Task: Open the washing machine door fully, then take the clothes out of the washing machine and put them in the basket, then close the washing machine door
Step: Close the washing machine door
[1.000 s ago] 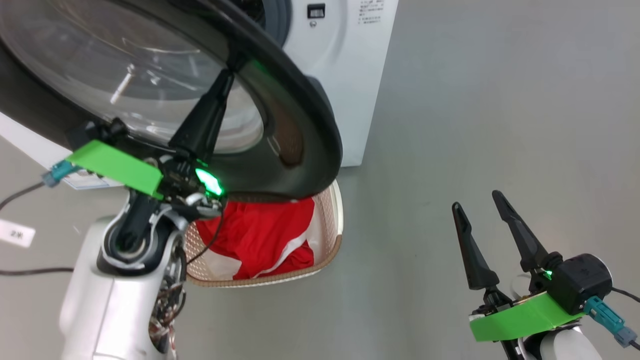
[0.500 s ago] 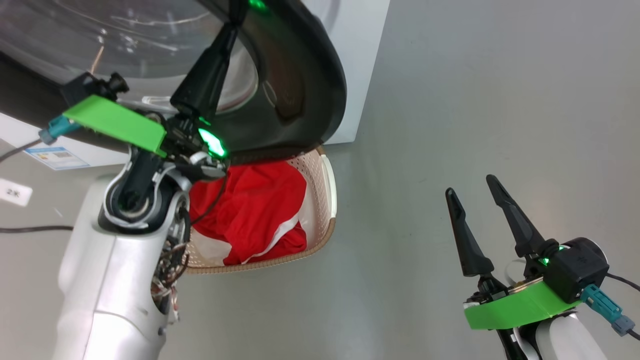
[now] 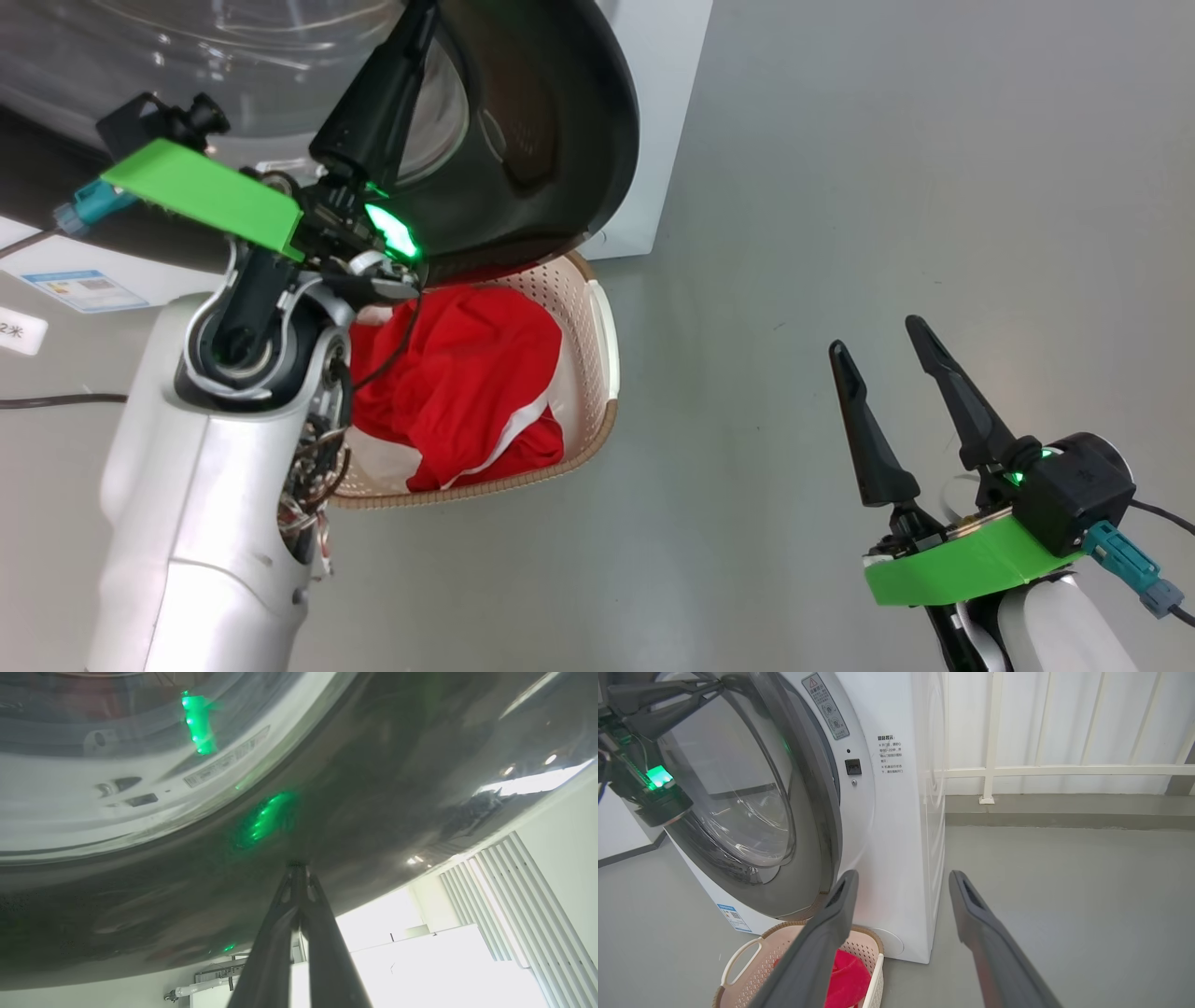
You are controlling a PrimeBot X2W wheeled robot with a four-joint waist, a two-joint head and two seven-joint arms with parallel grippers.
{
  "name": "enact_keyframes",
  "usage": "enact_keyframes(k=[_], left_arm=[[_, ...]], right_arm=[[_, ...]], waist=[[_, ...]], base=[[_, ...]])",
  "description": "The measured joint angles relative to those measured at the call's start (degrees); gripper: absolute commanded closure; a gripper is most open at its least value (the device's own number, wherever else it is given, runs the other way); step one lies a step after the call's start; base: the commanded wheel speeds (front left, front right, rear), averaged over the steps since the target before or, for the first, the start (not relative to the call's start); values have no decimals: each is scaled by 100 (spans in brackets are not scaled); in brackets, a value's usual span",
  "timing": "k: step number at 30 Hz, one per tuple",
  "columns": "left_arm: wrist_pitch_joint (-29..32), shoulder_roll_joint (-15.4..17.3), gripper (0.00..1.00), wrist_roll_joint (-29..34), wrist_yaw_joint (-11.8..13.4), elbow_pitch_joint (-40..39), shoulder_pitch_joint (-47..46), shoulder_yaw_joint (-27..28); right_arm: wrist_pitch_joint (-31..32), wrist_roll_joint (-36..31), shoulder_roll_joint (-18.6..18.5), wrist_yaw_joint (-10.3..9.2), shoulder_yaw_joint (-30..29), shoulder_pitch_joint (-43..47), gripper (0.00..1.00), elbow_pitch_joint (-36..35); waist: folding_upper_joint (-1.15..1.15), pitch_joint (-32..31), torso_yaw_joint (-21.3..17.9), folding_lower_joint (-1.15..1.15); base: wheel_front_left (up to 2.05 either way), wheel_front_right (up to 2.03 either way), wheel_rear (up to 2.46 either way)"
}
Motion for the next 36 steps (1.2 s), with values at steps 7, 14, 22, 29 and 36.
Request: enact_keyframes(k=[7,14,22,29,36], left_arm=[[-205,33,0,523,-2,-140,338,-18],[-633,265,0,1258,-4,-354,993,-141],[-1935,994,0,3053,-5,-813,1883,-683],[-2919,1218,0,4411,-7,-684,2444,-1017],[-3009,1269,0,6050,328,-1036,3091,-673]], right_arm=[[0,4,0,0,-78,2,0,24],[0,93,-1,0,-253,27,0,74],[0,102,2,0,-456,191,0,121],[0,76,3,0,-725,430,0,158],[0,-14,8,0,-872,703,0,135]], waist=[[0,-187,59,0],[0,-433,143,0],[0,-831,293,0],[0,-1188,446,0],[0,-1566,550,0]], base=[[0,0,0],[0,0,0],[0,0,0],[0,0,0],[0,0,0]])
